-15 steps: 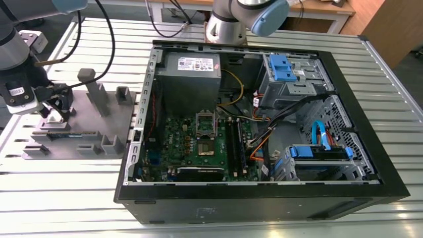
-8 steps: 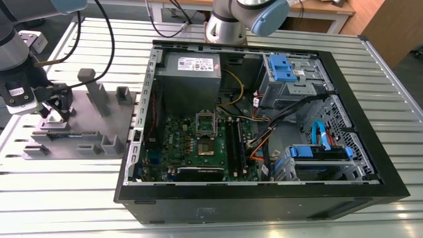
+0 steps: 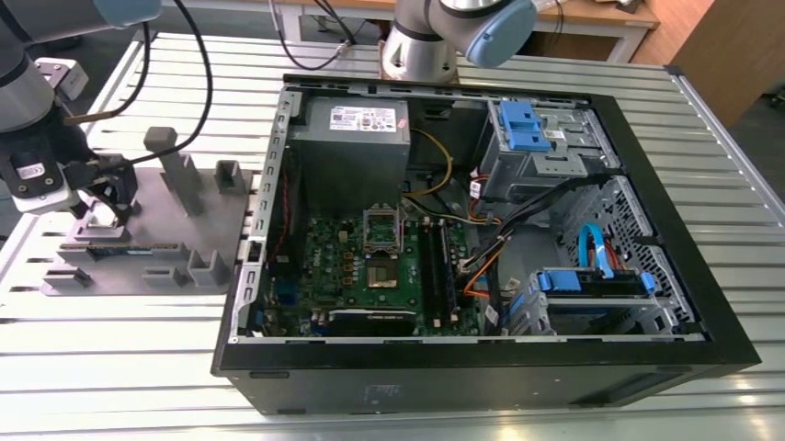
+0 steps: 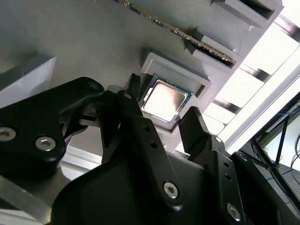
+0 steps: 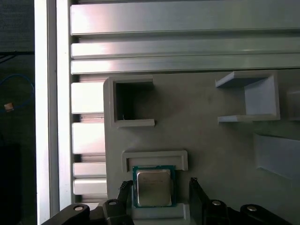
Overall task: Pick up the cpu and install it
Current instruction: 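Pick up the cpu and move it towards the insertion slot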
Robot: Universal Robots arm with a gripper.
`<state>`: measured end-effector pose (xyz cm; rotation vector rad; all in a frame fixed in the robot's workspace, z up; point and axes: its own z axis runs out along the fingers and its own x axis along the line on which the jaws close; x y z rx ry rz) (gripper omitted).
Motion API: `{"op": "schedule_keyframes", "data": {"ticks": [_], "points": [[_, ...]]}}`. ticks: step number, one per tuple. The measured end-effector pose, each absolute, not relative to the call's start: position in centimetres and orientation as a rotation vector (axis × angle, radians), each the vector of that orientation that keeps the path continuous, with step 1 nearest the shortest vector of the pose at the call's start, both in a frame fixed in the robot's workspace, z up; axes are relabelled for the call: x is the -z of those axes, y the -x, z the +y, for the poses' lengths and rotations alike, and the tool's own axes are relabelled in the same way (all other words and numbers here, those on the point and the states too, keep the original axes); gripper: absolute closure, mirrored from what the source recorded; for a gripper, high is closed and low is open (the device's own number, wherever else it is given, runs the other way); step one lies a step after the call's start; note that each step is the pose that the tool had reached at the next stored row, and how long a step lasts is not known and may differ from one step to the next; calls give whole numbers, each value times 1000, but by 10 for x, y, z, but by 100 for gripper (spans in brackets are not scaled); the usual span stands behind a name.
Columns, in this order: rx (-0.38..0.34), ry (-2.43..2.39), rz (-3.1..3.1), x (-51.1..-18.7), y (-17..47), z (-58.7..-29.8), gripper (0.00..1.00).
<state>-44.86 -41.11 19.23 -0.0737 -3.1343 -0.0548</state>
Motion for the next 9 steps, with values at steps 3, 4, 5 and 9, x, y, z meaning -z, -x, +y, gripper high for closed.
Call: {"op": "schedule_keyframes", "data": {"ticks": [3, 4, 5, 9], "points": [[55, 73, -3134, -191, 449, -411, 40], [55, 73, -3134, -190, 449, -411, 40], [55, 73, -3134, -189, 449, -411, 40], [55, 74, -3134, -186, 449, -411, 40]]}}
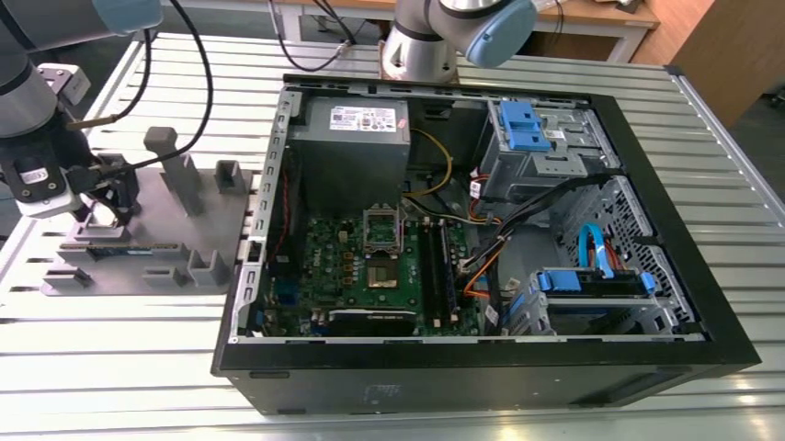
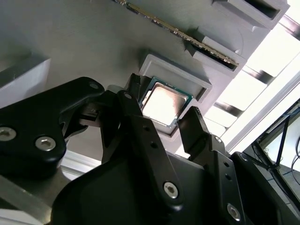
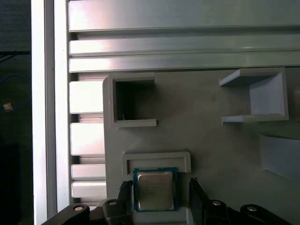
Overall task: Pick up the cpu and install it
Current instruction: 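Pick up the cpu and move it towards the insertion slot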
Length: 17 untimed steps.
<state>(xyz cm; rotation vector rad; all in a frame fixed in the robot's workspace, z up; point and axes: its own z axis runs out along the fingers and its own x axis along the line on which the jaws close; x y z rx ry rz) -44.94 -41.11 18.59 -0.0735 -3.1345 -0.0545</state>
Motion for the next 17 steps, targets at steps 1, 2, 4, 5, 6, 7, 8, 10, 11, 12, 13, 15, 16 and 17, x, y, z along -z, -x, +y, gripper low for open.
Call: {"op": "schedule_keyframes", "data": {"ticks": [1, 2, 4, 5, 6, 7, 8, 10, 11, 12, 13, 15, 16, 17], "points": [[55, 74, -3134, -185, 449, -411, 40], [54, 74, -3134, -185, 449, -411, 40], [54, 73, -3134, -185, 449, -411, 40], [54, 74, -3134, -185, 449, -411, 40], [55, 73, -3134, -184, 449, -411, 40], [55, 74, -3135, -184, 449, -411, 40], [55, 74, -3135, -184, 449, -411, 40], [55, 74, -3134, -184, 449, -411, 40], [54, 73, -3134, -184, 449, -411, 40], [55, 73, -3134, -184, 449, -411, 40], [55, 73, -3134, -184, 449, -411, 40], [55, 74, -3134, -184, 449, -411, 40], [55, 74, -3134, -184, 449, -411, 40], [55, 73, -3134, -184, 449, -411, 40]]}}
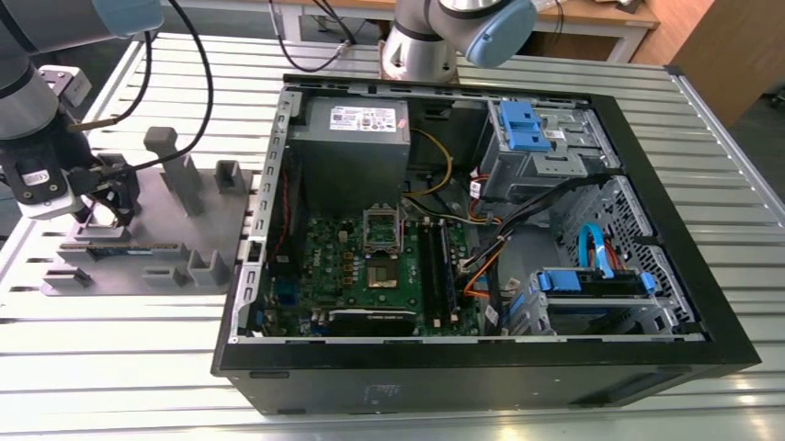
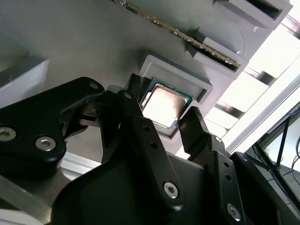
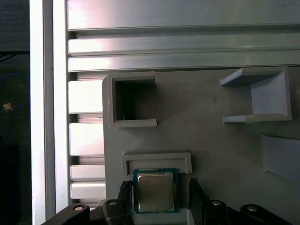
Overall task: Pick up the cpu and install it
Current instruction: 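Pick up the cpu and move it towards the insertion slot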
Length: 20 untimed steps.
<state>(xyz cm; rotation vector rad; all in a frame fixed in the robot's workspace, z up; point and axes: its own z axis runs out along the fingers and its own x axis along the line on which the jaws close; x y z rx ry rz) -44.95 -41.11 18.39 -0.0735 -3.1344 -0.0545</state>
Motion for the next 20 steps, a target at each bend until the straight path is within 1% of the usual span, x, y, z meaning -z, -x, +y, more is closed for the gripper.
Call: {"op": "schedule_keyframes", "data": {"ticks": [18, 20], "points": [[56, 73, -3135, -184, 454, -411, 40], [56, 73, -3135, -184, 454, -411, 41]]}}
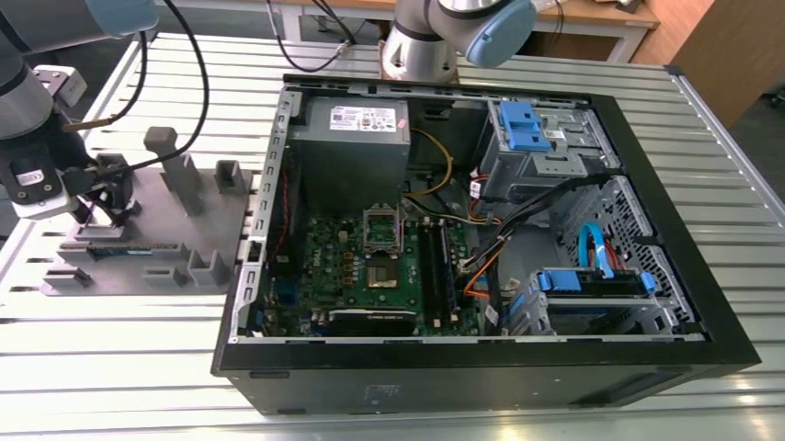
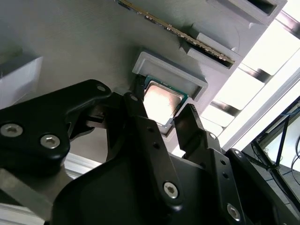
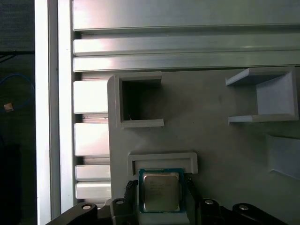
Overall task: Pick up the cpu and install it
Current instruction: 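Pick up the cpu and move it towards the insertion slot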
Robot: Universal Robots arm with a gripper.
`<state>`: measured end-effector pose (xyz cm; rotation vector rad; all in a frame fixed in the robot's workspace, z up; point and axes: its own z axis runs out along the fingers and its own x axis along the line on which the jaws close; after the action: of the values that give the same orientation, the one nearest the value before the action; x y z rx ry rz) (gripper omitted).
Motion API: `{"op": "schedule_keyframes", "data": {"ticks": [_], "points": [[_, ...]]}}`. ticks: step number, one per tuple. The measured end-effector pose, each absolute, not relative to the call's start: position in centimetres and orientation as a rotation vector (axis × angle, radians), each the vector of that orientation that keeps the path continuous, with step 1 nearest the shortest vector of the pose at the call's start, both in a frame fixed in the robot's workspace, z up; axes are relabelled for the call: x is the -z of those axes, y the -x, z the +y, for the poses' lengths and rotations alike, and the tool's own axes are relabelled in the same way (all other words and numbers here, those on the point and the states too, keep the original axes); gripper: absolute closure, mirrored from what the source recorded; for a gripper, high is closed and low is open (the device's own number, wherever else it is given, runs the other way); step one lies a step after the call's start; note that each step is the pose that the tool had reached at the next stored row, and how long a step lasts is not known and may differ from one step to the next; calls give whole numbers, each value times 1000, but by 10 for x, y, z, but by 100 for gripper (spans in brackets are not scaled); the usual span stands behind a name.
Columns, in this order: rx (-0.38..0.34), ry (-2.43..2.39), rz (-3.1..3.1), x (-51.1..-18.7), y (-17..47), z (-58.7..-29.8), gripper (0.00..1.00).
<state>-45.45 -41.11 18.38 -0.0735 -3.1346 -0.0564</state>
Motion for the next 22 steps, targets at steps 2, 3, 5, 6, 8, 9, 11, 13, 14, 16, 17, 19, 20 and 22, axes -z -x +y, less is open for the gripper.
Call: {"op": "schedule_keyframes", "data": {"ticks": [2, 3, 5, 6, 8, 9, 11, 13, 14, 16, 17, 19, 20, 22], "points": [[56, 74, -3135, -184, 455, -411, 48], [56, 73, -3135, -184, 455, -411, 48], [56, 73, -3135, -184, 455, -411, 48], [56, 74, -3135, -184, 455, -411, 48], [56, 73, -3135, -184, 456, -411, 48], [56, 74, -3135, -184, 456, -411, 48], [56, 74, -3135, -184, 456, -411, 49], [56, 74, -3134, -184, 456, -411, 53], [56, 74, -3135, -184, 456, -411, 53], [56, 74, -3135, -184, 456, -411, 53], [56, 73, -3134, -184, 456, -411, 53], [56, 74, -3135, -184, 456, -411, 53], [56, 74, -3135, -184, 456, -411, 53], [56, 73, -3135, -184, 457, -411, 53]]}}
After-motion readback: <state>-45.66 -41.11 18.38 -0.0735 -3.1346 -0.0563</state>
